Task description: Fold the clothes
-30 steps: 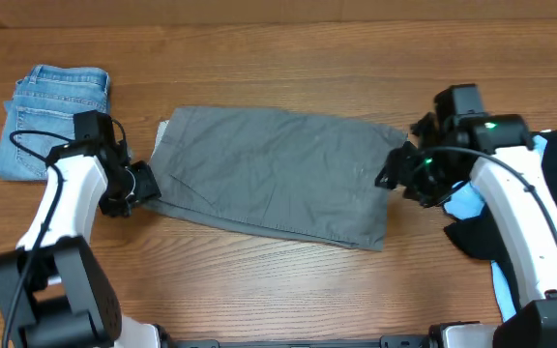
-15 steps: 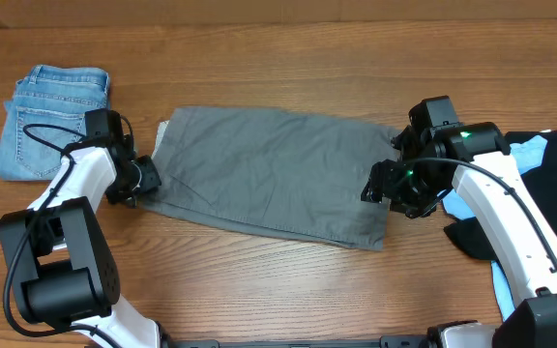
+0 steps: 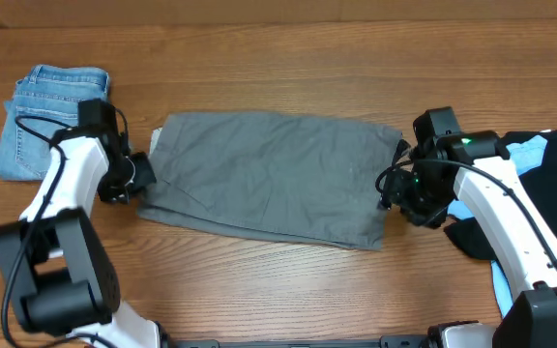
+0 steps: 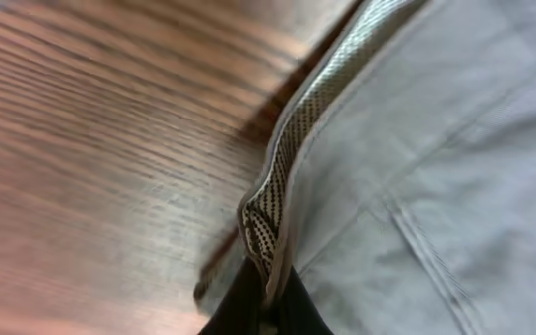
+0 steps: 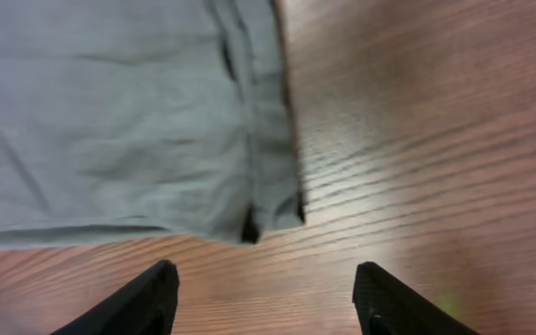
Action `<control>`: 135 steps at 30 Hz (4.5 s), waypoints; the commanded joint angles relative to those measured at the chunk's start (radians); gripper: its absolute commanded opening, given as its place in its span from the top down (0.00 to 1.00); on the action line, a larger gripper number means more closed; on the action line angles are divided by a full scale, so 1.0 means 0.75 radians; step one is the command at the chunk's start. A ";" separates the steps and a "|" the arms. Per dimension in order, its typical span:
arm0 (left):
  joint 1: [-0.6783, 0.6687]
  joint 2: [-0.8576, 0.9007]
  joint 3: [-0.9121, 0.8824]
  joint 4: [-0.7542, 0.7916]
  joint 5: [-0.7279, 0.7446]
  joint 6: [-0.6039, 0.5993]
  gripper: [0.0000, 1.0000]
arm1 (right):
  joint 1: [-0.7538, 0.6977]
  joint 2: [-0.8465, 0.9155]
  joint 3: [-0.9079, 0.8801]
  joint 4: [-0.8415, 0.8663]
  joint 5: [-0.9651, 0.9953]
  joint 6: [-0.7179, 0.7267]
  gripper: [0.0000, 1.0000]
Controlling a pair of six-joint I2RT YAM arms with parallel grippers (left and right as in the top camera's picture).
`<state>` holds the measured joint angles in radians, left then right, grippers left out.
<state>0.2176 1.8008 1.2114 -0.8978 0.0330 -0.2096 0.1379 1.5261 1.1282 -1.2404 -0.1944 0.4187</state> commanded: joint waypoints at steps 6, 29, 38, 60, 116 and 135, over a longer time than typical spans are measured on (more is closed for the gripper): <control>0.009 -0.192 0.052 -0.066 0.013 0.007 0.96 | 0.020 0.003 -0.361 0.339 -0.348 -0.004 0.44; 0.006 -0.194 0.052 -0.090 0.062 0.010 0.94 | 0.027 0.008 -0.553 0.602 -0.577 0.141 0.53; 0.006 -0.194 0.052 -0.105 0.061 0.010 0.94 | 0.027 0.008 -0.553 0.663 -0.571 0.188 0.66; 0.007 -0.216 0.058 -0.171 0.061 0.007 0.96 | 0.024 -0.069 -0.573 0.638 -0.494 0.273 0.96; 0.070 -0.106 0.067 0.624 0.037 -0.130 0.50 | -0.091 0.489 0.435 1.529 0.275 -0.007 0.15; 0.067 -0.289 0.062 -0.028 0.307 0.038 0.45 | -0.264 0.464 0.423 0.265 -0.113 -0.130 0.30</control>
<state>0.2867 1.5864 1.2507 -0.8684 0.2173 -0.2081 -0.0635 1.9045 1.4464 -0.9752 -0.2485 0.3344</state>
